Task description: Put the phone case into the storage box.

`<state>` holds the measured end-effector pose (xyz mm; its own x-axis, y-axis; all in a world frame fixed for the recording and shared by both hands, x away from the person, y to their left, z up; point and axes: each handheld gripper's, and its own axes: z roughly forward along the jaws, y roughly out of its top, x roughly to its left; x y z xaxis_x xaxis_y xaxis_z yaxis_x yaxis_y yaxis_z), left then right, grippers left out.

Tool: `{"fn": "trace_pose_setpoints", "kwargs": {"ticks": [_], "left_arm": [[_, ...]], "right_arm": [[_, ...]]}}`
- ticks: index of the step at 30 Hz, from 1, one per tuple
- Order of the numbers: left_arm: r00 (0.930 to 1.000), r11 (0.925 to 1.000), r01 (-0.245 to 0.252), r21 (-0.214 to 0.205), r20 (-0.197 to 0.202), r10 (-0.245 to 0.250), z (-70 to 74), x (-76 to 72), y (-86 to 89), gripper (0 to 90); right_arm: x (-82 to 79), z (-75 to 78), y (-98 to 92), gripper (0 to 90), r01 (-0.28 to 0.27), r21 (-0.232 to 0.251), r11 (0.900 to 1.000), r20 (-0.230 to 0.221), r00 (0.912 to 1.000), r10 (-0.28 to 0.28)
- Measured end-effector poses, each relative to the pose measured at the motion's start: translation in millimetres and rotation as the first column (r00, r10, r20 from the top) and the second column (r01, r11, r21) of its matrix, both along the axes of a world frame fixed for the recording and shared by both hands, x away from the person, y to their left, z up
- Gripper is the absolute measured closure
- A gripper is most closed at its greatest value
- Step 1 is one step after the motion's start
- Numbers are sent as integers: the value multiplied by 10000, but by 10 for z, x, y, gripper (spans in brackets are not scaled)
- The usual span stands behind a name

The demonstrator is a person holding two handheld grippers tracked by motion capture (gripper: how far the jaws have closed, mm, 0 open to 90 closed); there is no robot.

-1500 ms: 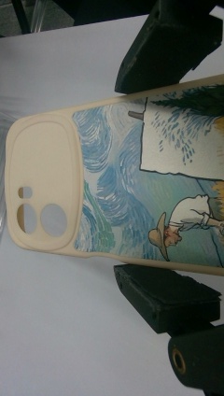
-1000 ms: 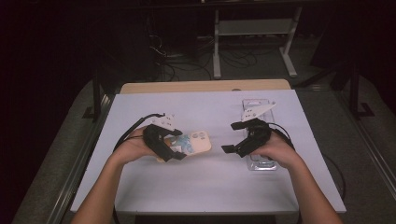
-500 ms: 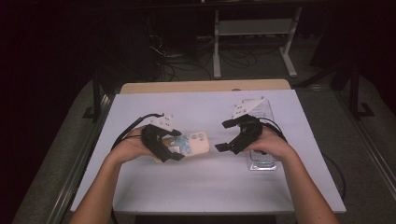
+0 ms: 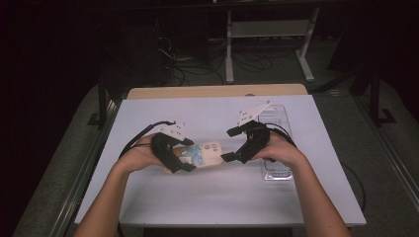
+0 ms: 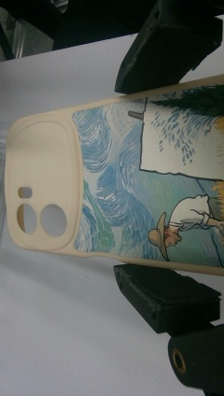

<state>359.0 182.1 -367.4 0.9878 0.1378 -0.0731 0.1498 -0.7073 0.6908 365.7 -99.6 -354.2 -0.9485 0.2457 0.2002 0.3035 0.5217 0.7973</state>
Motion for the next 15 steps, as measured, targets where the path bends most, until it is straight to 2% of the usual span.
{"fn": "trace_pose_setpoints", "kwargs": {"ticks": [1,3,7,15], "left_arm": [[10000,10000,29,39,-13,-29,-2,-3,-6,113],[9999,9998,149,124,-35,-149,-15,-15,-37,113],[9991,9987,428,280,-51,-427,-43,-43,-110,113],[9975,9970,705,318,-4,-705,-39,-88,-175,112]], "right_arm": [[8,-10,5,11,-60,-105,9999,243,9997,63],[-16,-15,25,11,-184,-144,9997,72,9998,185],[-26,-27,49,11,-417,-316,9986,274,9987,426],[-78,-44,110,11,-781,-532,9955,216,9966,793]]}}
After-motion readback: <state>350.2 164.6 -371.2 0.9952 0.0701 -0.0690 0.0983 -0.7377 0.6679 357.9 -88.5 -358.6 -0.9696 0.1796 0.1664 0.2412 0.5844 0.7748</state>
